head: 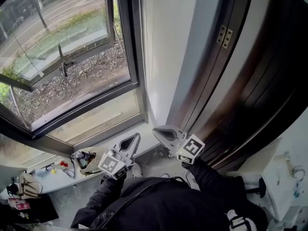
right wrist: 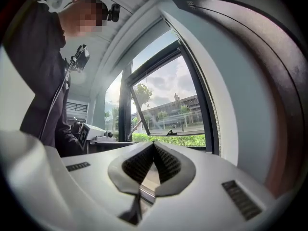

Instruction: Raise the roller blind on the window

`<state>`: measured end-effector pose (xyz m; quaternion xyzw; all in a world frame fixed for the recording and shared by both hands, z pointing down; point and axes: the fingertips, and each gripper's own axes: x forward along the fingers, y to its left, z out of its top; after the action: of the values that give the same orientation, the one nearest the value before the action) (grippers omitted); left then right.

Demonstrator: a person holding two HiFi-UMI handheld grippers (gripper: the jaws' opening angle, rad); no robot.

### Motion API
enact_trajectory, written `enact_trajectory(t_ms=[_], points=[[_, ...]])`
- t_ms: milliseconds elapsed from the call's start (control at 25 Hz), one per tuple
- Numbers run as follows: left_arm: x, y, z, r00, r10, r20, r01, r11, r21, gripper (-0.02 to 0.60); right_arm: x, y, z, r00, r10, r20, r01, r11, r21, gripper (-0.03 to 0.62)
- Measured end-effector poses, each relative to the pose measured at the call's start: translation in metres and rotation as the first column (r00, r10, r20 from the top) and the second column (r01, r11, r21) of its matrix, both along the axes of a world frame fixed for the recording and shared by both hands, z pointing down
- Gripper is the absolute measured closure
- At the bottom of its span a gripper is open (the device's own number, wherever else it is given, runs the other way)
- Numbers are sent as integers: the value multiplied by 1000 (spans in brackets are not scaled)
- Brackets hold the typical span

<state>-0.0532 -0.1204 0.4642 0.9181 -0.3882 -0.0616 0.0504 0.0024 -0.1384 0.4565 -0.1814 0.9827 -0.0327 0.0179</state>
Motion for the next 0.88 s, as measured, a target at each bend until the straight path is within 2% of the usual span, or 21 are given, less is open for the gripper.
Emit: enact_trajectory(t_ms=[40, 160, 360, 600, 880], points=[[2, 4, -1, 1000, -2, 8, 2, 1000, 10, 575, 1, 4, -1, 1000, -6, 0, 6, 1000, 0, 588], [8, 13, -3, 1000, -15, 17, 15, 1000, 10, 575, 4, 16, -4, 1000, -24, -3, 24, 1000, 10, 588], [17, 24, -4, 999, -48, 10, 49, 998, -36, 575, 11, 30, -2, 999, -43, 11, 43, 999, -4, 588], [22, 36, -3, 997, -80, 8, 80, 996, -30, 575, 15, 45, 2, 997, -73, 10, 74, 997, -9, 589], [35, 48, 0, 998, -66, 21, 67, 997, -40, 575, 21, 53, 6, 998, -61, -10, 61, 998, -3, 589]])
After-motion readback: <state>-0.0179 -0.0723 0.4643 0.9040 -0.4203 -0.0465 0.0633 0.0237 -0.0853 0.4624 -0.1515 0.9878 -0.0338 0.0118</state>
